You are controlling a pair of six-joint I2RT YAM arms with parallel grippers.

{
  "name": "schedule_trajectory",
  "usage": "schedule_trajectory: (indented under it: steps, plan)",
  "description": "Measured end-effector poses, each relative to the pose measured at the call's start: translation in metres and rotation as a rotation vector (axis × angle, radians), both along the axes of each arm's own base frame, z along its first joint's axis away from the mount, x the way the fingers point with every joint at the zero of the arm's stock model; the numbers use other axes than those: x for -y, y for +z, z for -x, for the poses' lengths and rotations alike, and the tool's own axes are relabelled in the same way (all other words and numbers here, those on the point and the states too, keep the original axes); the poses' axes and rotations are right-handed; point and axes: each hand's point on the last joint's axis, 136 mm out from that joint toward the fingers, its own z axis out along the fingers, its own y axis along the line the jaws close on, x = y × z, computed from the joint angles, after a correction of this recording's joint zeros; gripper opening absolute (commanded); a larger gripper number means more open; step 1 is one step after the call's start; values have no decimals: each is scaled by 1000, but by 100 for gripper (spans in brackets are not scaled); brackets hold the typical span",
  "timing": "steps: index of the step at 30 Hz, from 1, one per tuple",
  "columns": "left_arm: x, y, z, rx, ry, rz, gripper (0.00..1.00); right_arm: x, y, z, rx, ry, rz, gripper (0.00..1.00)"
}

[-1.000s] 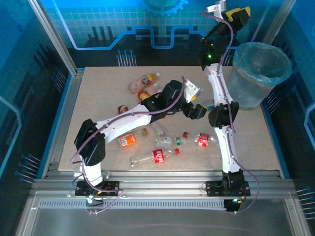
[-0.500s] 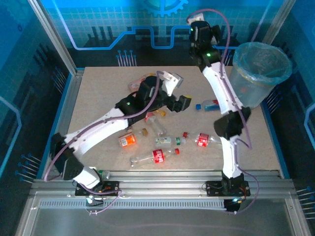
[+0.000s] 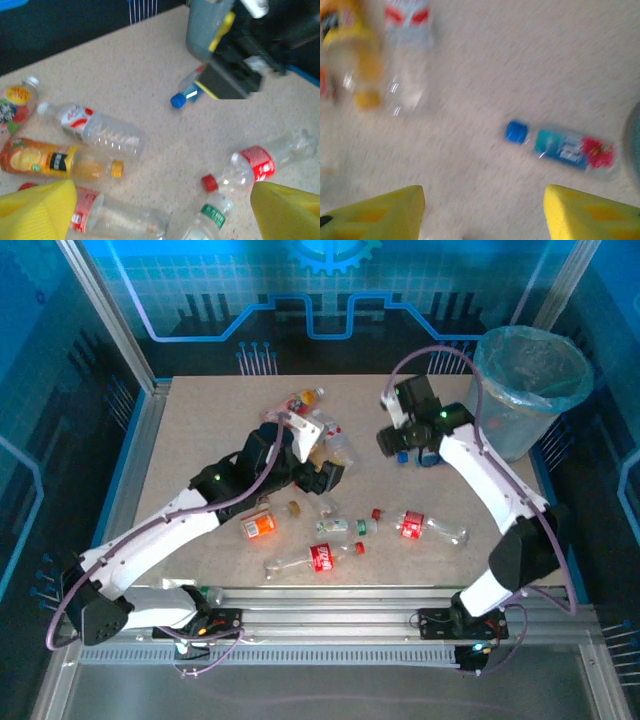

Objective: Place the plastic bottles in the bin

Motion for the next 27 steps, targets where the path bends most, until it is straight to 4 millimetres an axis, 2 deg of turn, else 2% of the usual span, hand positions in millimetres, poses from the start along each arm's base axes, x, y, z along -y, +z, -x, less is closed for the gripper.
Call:
schedule_trajectory:
  steps: [5, 8, 10, 17, 22, 25, 27]
  plan:
    - [-13, -44, 15, -26, -26, -74, 91, -5, -25, 67, -79, 221, 46, 65]
    - [-15, -55, 20, -13, -51, -86, 91, -9, -47, 100, -119, 395, 127, 65]
    - [-14, -55, 23, 8, -76, -83, 91, -9, -57, 111, -147, 475, 163, 64]
    - [3, -44, 45, 91, -281, -94, 92, -18, -78, 121, -221, 673, 190, 62]
    - [20, -54, 90, 162, -551, -188, 93, -22, -110, 119, -321, 739, 214, 59]
    - [20, -66, 114, 180, -668, -227, 93, -23, -122, 115, -340, 768, 236, 58]
    - [17, -71, 123, 183, -708, -242, 93, -22, -127, 111, -345, 782, 248, 59]
